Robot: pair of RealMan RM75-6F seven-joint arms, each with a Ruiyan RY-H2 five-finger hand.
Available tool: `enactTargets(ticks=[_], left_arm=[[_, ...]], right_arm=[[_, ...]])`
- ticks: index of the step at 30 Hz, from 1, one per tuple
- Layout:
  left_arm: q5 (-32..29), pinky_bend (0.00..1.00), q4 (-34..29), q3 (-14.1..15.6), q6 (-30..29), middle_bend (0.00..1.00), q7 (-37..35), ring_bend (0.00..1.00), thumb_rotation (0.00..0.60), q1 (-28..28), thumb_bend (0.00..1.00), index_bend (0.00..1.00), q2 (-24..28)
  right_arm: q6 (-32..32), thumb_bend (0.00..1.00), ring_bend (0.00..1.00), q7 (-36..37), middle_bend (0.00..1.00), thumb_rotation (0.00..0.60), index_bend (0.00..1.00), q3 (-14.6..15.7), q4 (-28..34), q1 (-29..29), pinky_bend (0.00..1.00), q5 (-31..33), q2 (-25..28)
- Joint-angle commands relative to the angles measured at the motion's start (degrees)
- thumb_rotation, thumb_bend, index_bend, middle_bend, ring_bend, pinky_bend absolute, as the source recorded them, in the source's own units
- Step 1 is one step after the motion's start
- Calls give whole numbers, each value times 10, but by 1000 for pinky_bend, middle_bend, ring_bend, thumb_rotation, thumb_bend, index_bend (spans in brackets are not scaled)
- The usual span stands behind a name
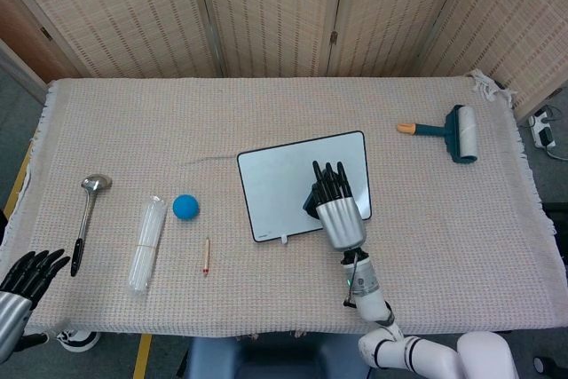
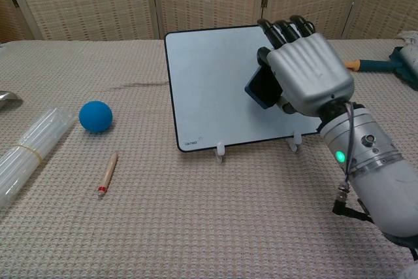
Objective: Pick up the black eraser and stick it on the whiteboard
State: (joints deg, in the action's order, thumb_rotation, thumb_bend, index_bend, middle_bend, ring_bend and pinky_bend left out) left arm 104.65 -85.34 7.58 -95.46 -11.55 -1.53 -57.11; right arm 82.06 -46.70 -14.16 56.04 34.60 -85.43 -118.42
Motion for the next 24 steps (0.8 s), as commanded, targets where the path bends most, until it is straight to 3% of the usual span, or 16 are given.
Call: enactTargets(ticks=[1,8,13,16,20,24], left_arm=[[-2,60,5,-1,-4,95,-7,51,600,1,203,45,1],[-1,61,4,-2,-1,95,11,52,600,1,203,45,-3],[-6,61,2,-4,-1,95,15,52,600,3,205,45,-4],[-9,61,0,-4,0,95,15,52,600,3,207,47,-3],[-8,61,1,-5,-4,95,17,52,600,5,207,48,-3],[-8,61,2,-6,-1,95,27,52,600,5,204,47,-6]], right_arm=[[1,308,44,-7,0,600,363,-8,-6,9,0,3,-9],[-19,308,37,-31,0,600,270,-26,-21,23,0,26,-19],[-24,308,1,-36,0,600,30,-28,-6,20,0,41,-16],[-24,308,0,-34,0,600,0,-27,12,16,0,45,-8],[-13,308,0,-40,0,600,0,-13,71,0,0,40,21],[11,308,0,-62,0,600,0,27,205,-50,0,37,91]])
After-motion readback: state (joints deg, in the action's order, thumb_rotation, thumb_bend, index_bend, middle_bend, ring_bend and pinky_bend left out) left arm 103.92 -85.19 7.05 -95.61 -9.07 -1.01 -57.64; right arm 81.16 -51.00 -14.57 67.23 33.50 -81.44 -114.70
